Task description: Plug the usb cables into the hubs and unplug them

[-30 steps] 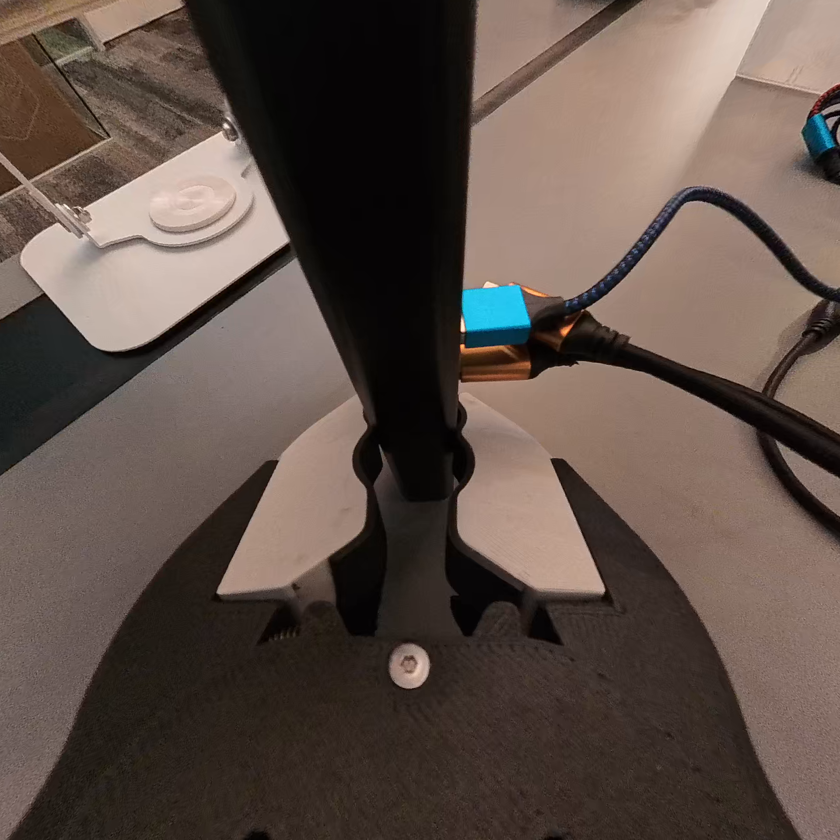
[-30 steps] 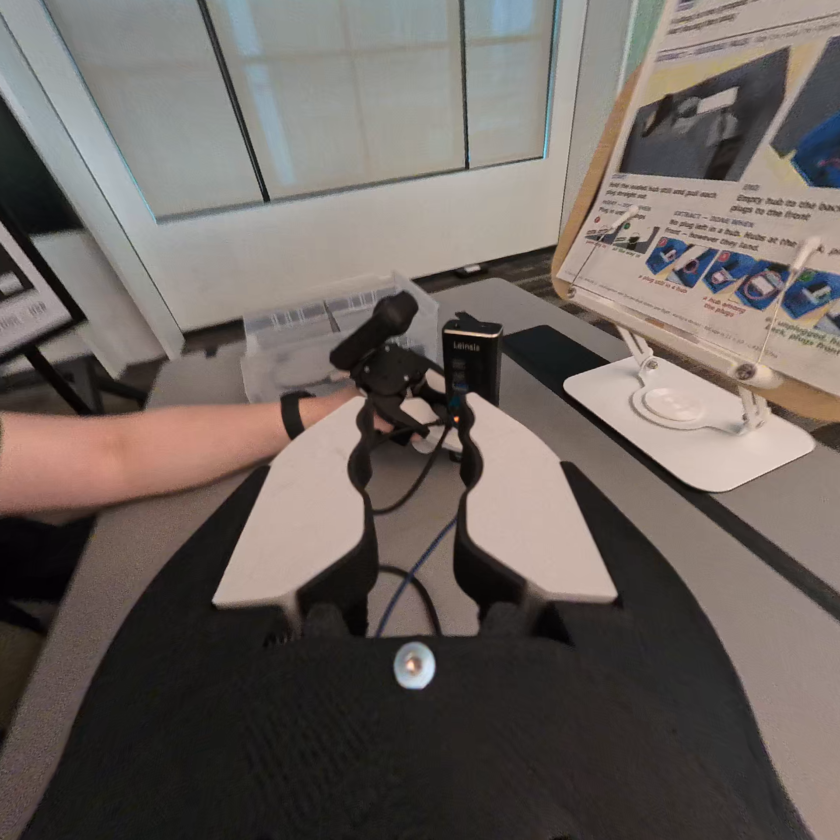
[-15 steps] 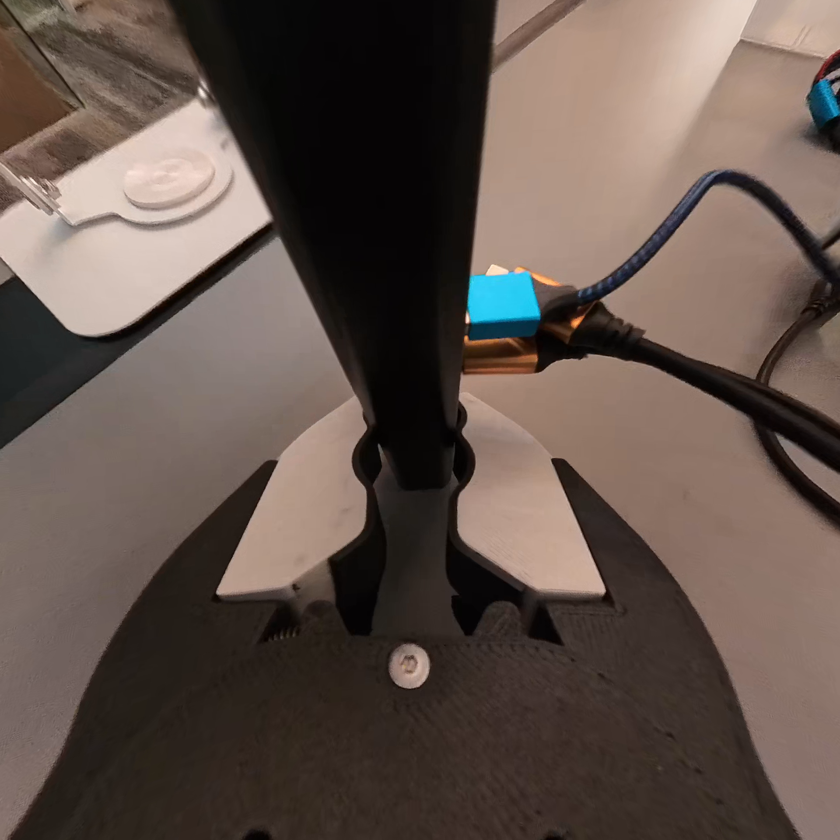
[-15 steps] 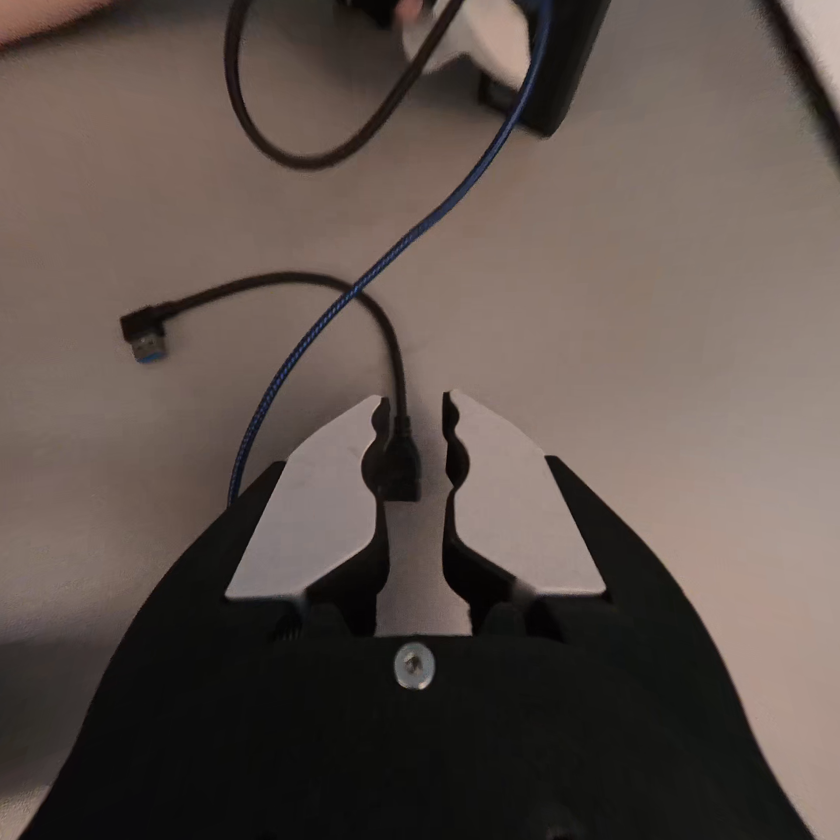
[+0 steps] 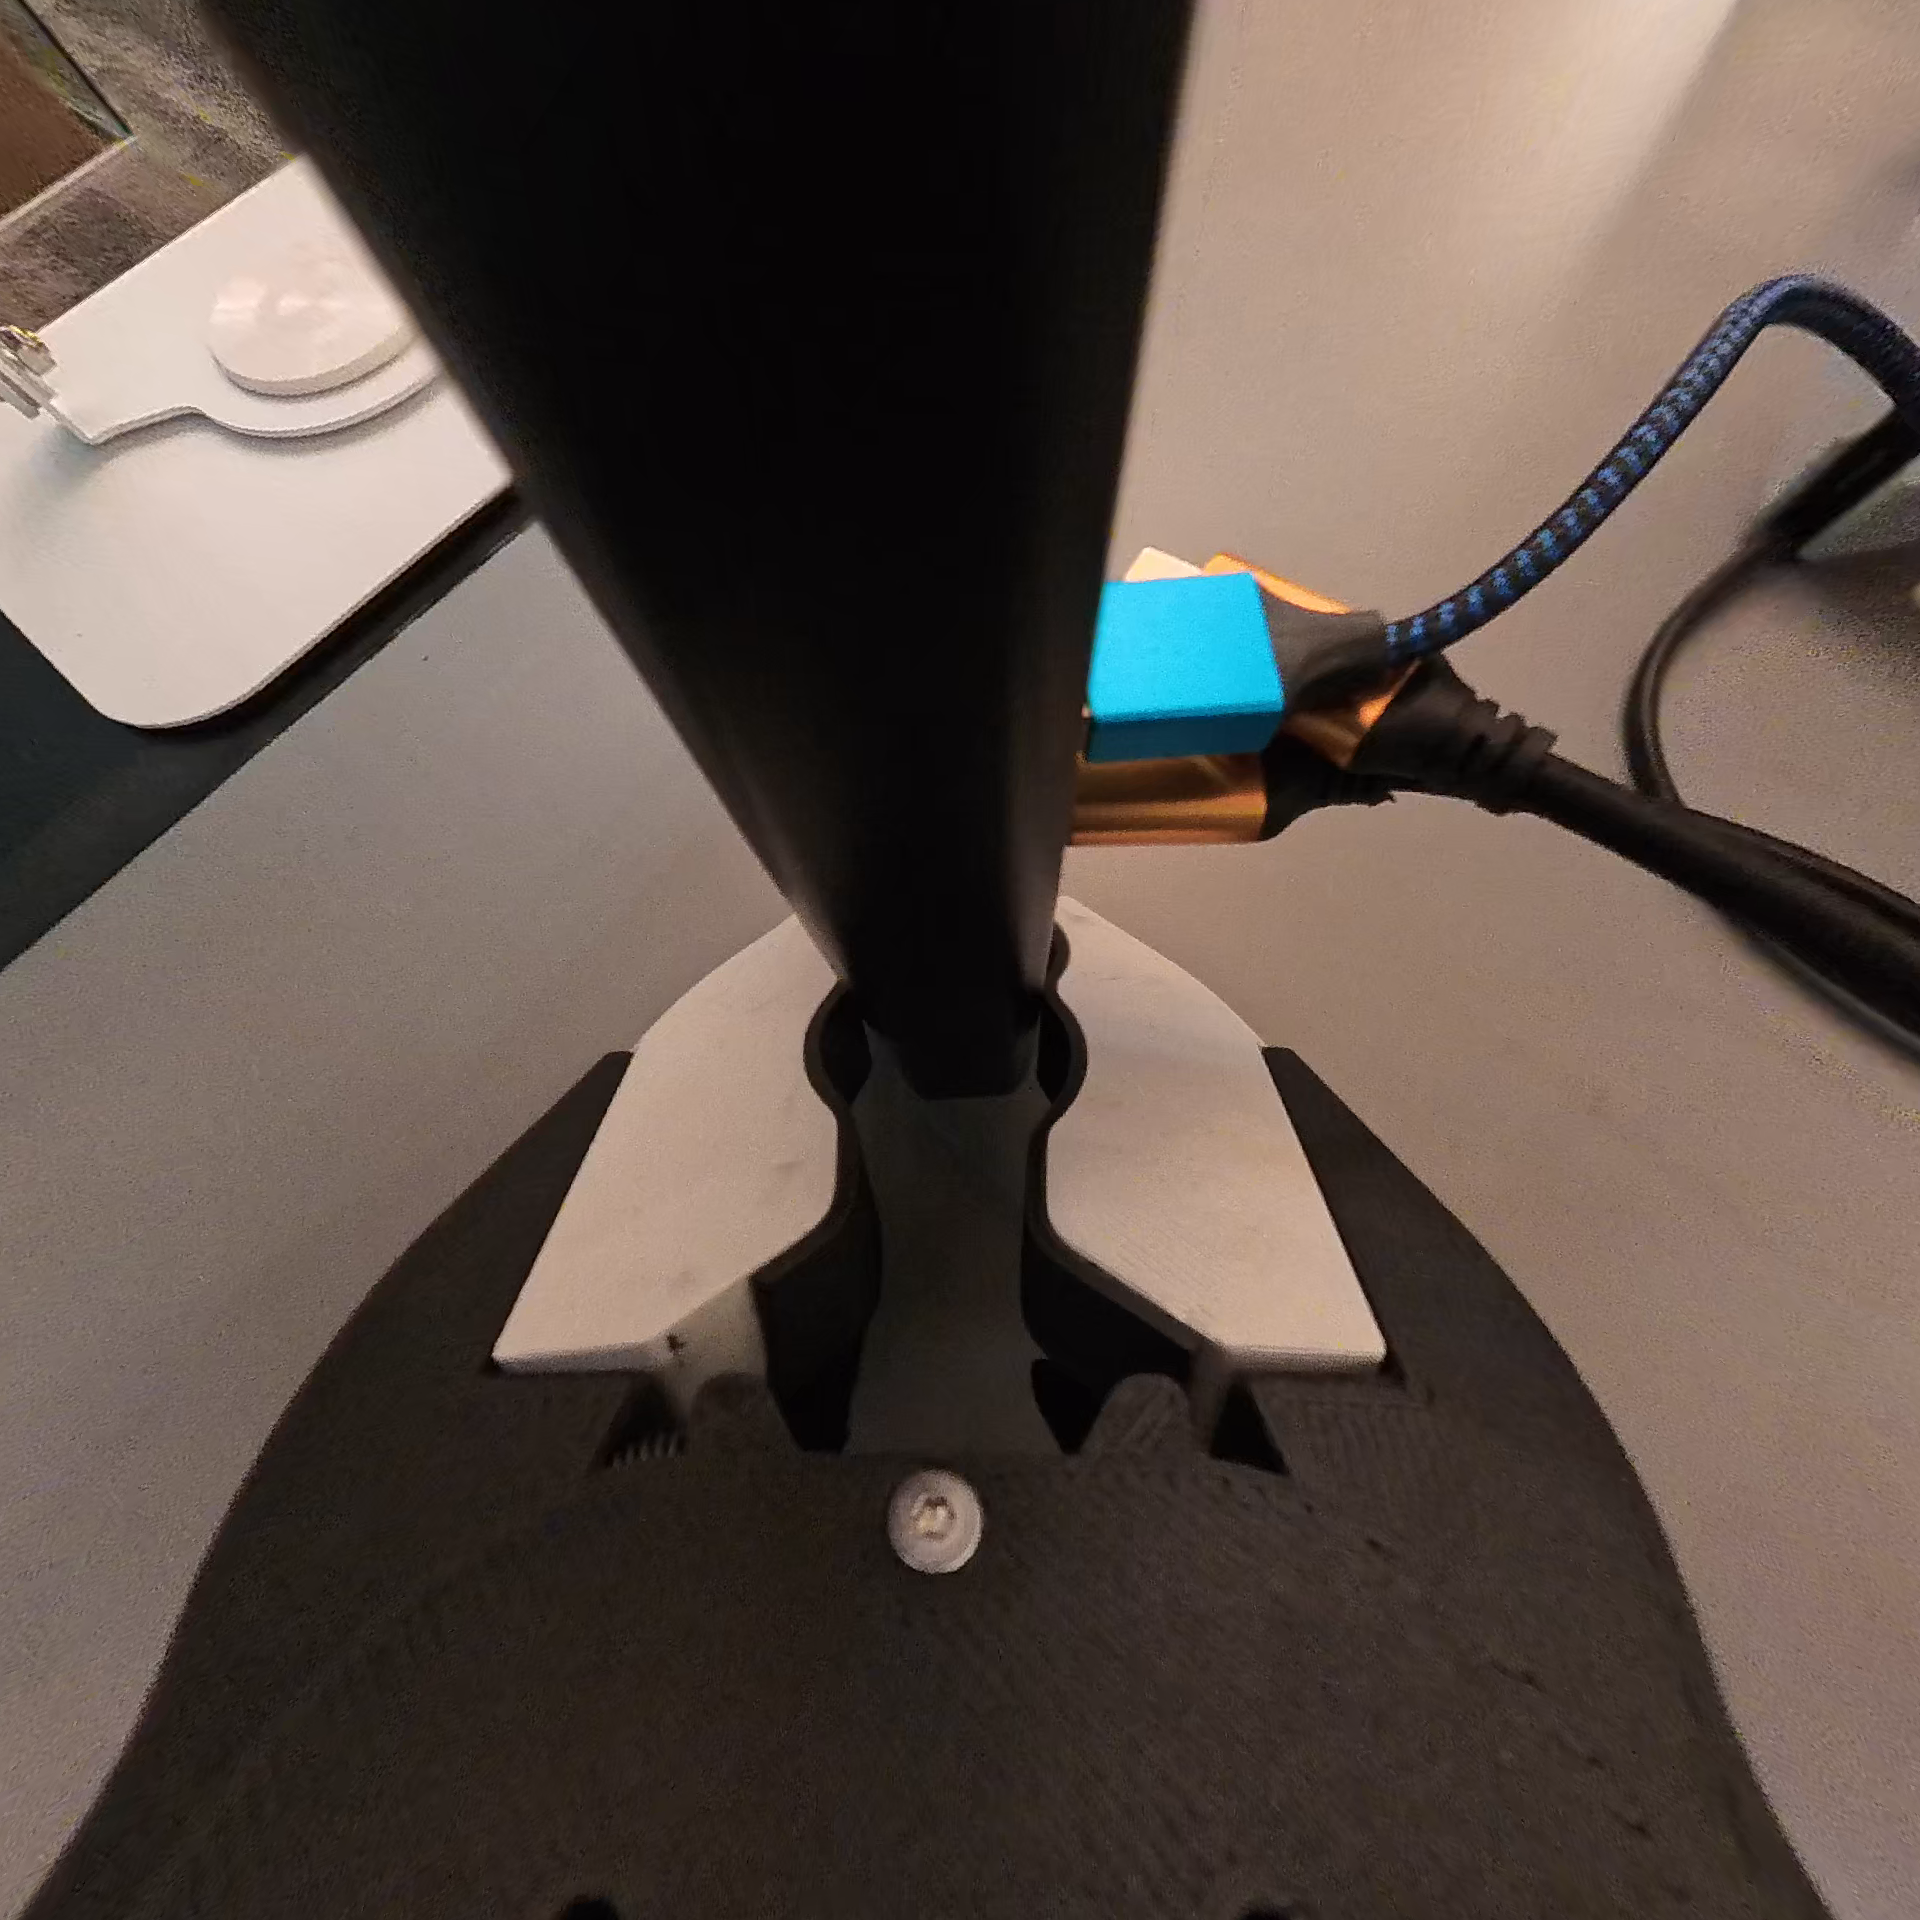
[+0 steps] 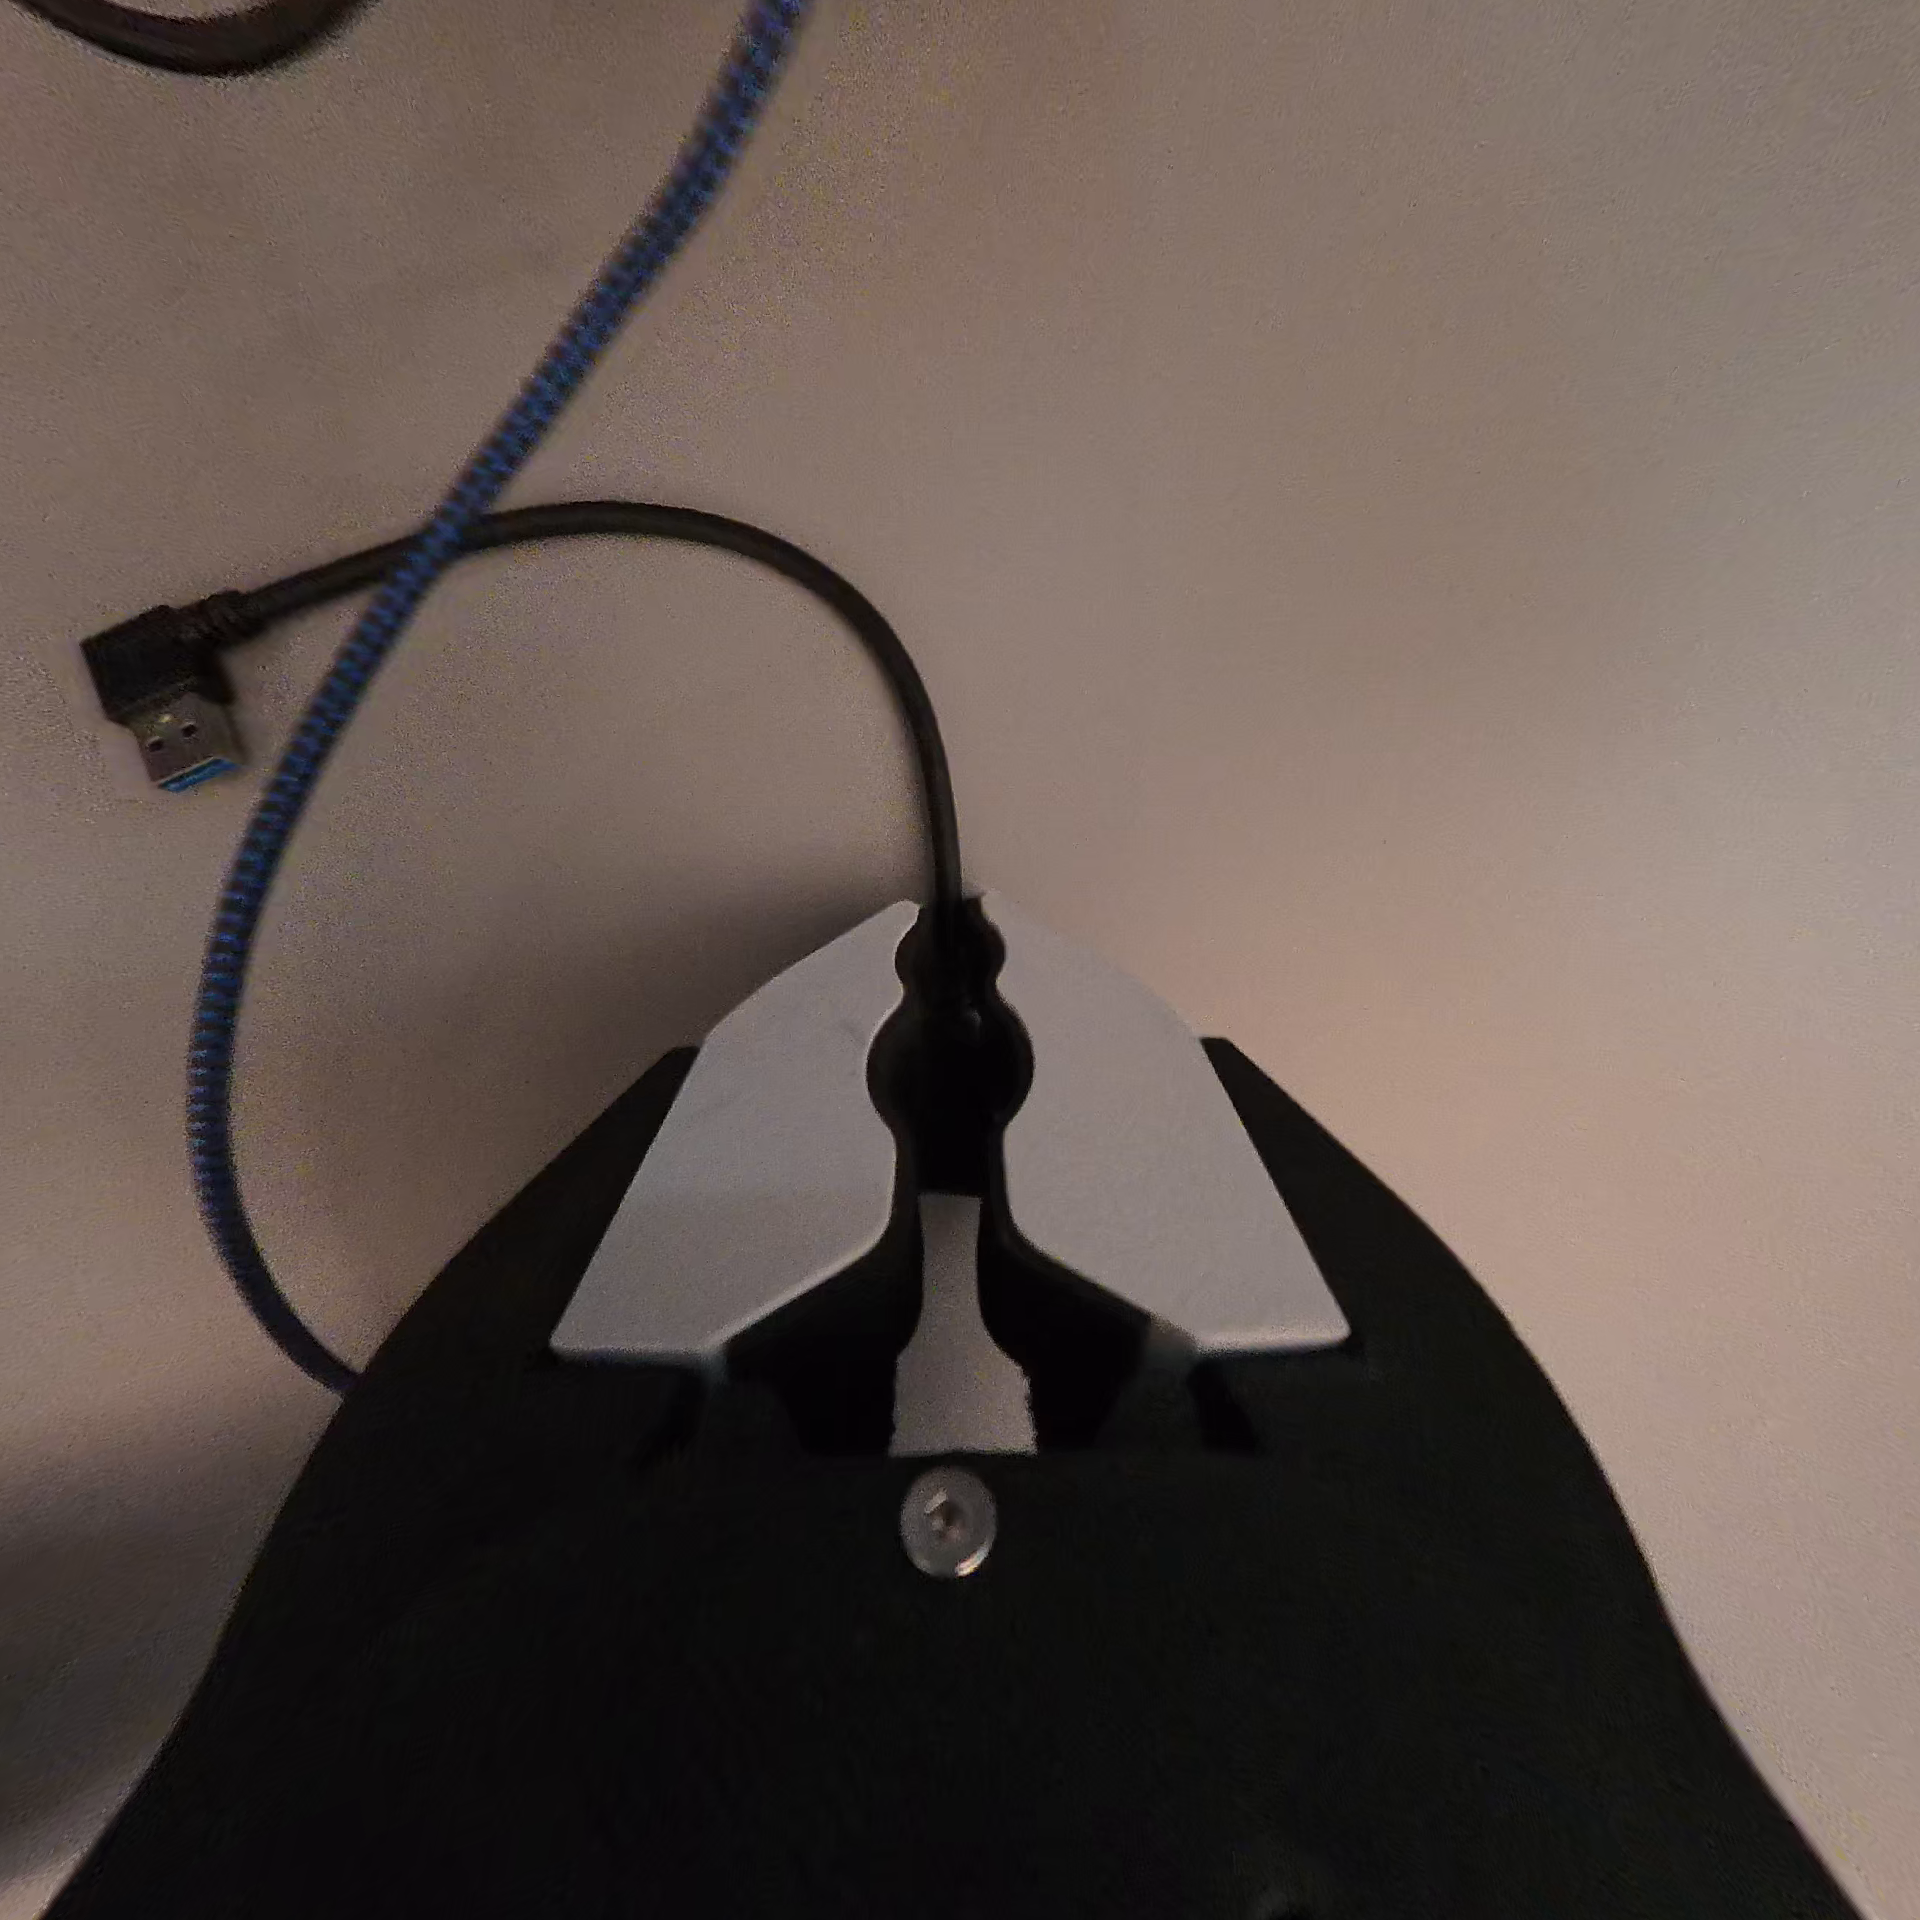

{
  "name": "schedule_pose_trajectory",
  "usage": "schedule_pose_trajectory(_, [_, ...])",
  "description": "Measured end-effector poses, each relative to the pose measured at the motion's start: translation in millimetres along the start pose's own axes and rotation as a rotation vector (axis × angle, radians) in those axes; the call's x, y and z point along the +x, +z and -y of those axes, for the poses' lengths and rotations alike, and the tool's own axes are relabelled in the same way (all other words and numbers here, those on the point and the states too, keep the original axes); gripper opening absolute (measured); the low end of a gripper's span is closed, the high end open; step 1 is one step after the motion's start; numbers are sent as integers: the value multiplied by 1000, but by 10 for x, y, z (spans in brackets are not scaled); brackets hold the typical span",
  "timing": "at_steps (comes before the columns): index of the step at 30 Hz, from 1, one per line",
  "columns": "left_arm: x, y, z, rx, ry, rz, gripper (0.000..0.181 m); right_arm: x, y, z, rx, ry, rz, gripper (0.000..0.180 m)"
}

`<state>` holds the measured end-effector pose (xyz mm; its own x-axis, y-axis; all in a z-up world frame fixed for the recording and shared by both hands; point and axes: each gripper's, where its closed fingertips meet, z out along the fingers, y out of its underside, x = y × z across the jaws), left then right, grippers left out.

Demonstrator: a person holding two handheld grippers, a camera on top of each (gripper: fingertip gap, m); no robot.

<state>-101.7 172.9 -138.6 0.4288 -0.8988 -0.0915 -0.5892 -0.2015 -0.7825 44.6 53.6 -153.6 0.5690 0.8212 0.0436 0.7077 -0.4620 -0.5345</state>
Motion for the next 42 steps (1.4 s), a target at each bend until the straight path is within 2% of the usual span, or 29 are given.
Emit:
schedule_pose_trajectory(1, [-4,-1,4,2,1,4,29,65,-16,-22,-4,24,-29,5])
schedule_pose_trajectory(6, [10,-88,130,103,11,-13,53,469,-137,-46,26,127,-237,5])
schedule_pose_trajectory(11, [-8,-165,134,69,19,-20,64,861,-454,-3,113,209,-489,5])
schedule_pose_trajectory(16, [-45,-369,137,-77,44,29,65,1097,-862,71,212,208,-729,5])
schedule_pose_trajectory(19, [-84,-553,103,-188,67,75,70,1138,-1040,135,257,191,-814,5])
schedule_pose_trajectory(21, [-105,-678,130,-196,41,83,66,1130,-1126,188,282,182,-841,5])
schedule_pose_trajectory(24, [-193,-938,325,-113,-16,116,66,1081,-1311,338,356,170,-875,5])
schedule_pose_trajectory(26, [-173,-1177,581,3,-48,115,65,1024,-1513,480,433,164,-911,5])
schedule_pose_trajectory(32, [612,-1727,1430,399,-90,-188,64,568,-2308,1070,782,134,-944,6])
schedule_pose_trajectory(35, [962,-1802,1694,539,-107,-289,77,271,-2605,1318,976,148,-875,5])
schedule_pose_trajectory(37, [1142,-1847,1830,636,-128,-338,77,110,-2728,1433,1093,174,-802,6])
schedule_pose_trajectory(42, [1413,-2122,2043,847,-185,-482,60,-92,-2854,1565,1226,179,-708,5])
